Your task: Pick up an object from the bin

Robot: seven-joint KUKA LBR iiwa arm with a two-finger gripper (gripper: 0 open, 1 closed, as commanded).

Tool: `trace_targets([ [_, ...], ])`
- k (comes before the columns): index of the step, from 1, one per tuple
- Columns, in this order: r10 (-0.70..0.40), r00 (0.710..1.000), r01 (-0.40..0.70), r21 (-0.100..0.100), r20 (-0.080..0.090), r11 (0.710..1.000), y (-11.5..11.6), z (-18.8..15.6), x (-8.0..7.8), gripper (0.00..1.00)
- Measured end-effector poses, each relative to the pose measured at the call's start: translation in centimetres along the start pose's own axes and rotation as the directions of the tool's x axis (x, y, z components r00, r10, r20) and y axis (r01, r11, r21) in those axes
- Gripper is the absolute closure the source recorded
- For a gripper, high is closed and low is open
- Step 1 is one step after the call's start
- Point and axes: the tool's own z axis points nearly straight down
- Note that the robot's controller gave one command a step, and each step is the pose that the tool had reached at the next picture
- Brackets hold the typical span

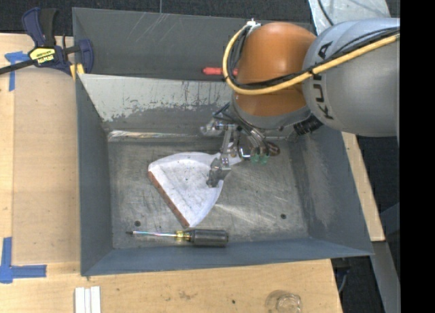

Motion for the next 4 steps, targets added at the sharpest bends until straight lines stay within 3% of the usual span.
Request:
trace_targets([
  [1,0.001,1.000,-0.001,0.000,0.008,1.000,0.0,-0.5,-0.2,0.00],
  [2,-0.044,0.999,0.044,0.000,0.011,0.999,-0.5,2.0,-0.1,0.00],
  [3,-0.228,0.974,0.228,0.001,0.004,0.974,-1.0,3.7,0.0,0.00],
  [4,-0.292,0.956,0.292,0.002,0.006,0.956,-1.1,3.7,-0.1,0.00],
])
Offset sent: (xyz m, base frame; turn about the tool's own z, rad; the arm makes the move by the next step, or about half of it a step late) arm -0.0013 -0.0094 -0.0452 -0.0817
